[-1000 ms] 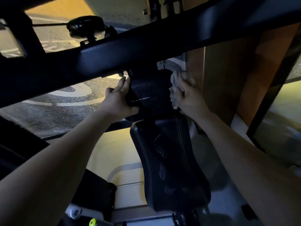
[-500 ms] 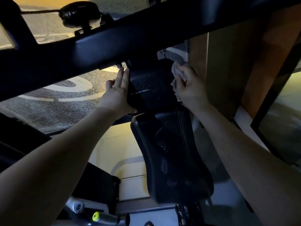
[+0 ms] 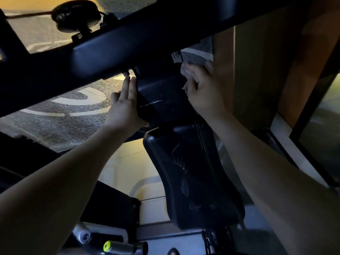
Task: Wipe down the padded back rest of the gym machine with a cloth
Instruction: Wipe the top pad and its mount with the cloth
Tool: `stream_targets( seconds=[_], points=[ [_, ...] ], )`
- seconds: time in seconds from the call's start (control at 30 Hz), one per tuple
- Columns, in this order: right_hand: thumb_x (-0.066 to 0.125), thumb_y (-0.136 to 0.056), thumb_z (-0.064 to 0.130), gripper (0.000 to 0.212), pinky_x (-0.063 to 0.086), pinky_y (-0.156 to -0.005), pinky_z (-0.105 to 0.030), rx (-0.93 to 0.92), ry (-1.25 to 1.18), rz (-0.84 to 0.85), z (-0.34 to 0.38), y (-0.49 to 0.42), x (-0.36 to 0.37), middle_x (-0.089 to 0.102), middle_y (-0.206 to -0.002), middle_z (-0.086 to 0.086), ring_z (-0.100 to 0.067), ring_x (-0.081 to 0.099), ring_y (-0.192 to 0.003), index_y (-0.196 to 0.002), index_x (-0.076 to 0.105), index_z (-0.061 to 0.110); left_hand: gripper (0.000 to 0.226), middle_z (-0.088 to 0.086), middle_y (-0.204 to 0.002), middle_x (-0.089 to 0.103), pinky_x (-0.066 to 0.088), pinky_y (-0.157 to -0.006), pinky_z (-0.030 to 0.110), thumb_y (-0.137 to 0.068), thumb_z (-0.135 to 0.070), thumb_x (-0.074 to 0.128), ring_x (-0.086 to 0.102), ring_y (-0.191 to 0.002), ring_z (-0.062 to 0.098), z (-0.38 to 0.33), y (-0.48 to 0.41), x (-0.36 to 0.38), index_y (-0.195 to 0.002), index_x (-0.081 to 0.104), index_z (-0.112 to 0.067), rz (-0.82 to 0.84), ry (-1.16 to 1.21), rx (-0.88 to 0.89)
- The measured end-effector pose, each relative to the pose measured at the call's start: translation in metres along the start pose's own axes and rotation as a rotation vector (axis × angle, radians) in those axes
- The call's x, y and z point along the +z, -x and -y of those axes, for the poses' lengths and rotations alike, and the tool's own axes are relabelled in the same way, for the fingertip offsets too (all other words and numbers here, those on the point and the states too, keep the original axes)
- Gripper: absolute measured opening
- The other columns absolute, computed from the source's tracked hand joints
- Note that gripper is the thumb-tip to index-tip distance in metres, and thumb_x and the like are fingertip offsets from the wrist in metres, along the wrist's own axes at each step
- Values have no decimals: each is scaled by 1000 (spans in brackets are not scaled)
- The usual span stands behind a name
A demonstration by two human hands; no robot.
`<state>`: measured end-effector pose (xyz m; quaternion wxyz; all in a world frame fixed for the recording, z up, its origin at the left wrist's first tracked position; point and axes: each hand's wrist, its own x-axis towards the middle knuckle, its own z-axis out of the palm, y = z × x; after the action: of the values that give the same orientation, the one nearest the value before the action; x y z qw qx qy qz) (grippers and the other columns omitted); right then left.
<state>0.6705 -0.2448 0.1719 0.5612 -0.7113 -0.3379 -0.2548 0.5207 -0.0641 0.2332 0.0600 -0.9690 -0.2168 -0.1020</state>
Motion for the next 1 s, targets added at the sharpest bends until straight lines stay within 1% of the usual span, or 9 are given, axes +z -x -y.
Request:
stream_targets(
  seconds=[0.1, 0.17, 0.23, 0.33, 0.5, 0.63, 0.73, 0.87, 1.0],
  points=[
    [53, -105, 17, 31, 50, -89, -25, 24, -48, -26, -3, -8, 2, 58, -118, -18, -16, 58, -97, -133, 63, 8, 145, -6, -170, -9, 34, -113, 48, -62, -31, 95, 27, -137, 44, -1, 0, 0, -162, -9, -21, -7, 6, -6],
    [48, -107, 27, 36, 53, -90, -31, 92, -117, 19, -11, 10, 4, 61, -114, -15, -17, 63, -98, -139, 57, 14, 144, -5, -170, -9, 35, -112, 48, -63, -31, 95, 27, -137, 44, -1, 0, 0, -162, -9, -20, -5, 3, -4],
    [44, -107, 37, 38, 54, -79, -36, 162, -92, 37, -17, 29, 4, 63, -107, -13, -23, 64, -94, -136, 55, 17, 144, -8, -169, -11, 38, -110, 50, -63, -31, 95, 26, -138, 44, -1, 0, 0, -161, -10, -21, -7, 1, -11],
    [48, -106, 26, 29, 42, -67, -24, 154, -50, 28, -13, 23, -3, 64, -100, -15, -24, 63, -85, -122, 59, 5, 143, -11, -169, -14, 42, -106, 51, -65, -31, 94, 23, -141, 45, -2, 1, -1, -161, -12, -23, 1, -6, -17],
    [50, -107, 18, 31, 37, -84, 1, 113, -86, 46, -1, -5, -11, 65, -125, -14, -6, 60, -106, -132, 59, 2, 142, -12, -169, -14, 44, -105, 50, -67, -30, 93, 22, -142, 42, -4, 2, -3, -161, -13, -24, 17, 2, -43],
    [47, -107, 24, 32, 51, -80, -25, 133, 2, 26, -13, 38, -11, 69, -103, -14, -19, 66, -93, -130, 60, 6, 143, -11, -168, -16, 40, -110, 51, -67, -28, 93, 19, -144, 43, -5, 2, -4, -161, -14, -24, 33, 15, -43],
    [51, -105, 30, 46, 39, -85, -19, 173, 86, 128, -19, 50, -13, 64, -123, -18, -28, 62, -109, -147, 46, 10, 142, -10, -169, -16, 41, -109, 52, -67, -26, 93, 19, -144, 44, -5, 3, -4, -161, -14, -24, 30, 14, -46],
    [52, -105, 17, 33, 31, -75, -17, 53, 134, 82, -17, 28, -18, 65, -110, -22, -32, 62, -96, -133, 57, 1, 141, -9, -169, -15, 40, -110, 49, -68, -25, 93, 18, -144, 42, -5, 4, -5, -161, -14, -24, 27, 23, -41],
    [48, -104, 27, 31, 50, -68, -39, 157, 120, 53, -25, 57, -11, 66, -94, -17, -32, 63, -82, -124, 58, 5, 141, -6, -169, -14, 36, -112, 49, -69, -22, 92, 14, -147, 44, -5, 4, -4, -161, -14, -23, 40, 29, -47]
  ],
)
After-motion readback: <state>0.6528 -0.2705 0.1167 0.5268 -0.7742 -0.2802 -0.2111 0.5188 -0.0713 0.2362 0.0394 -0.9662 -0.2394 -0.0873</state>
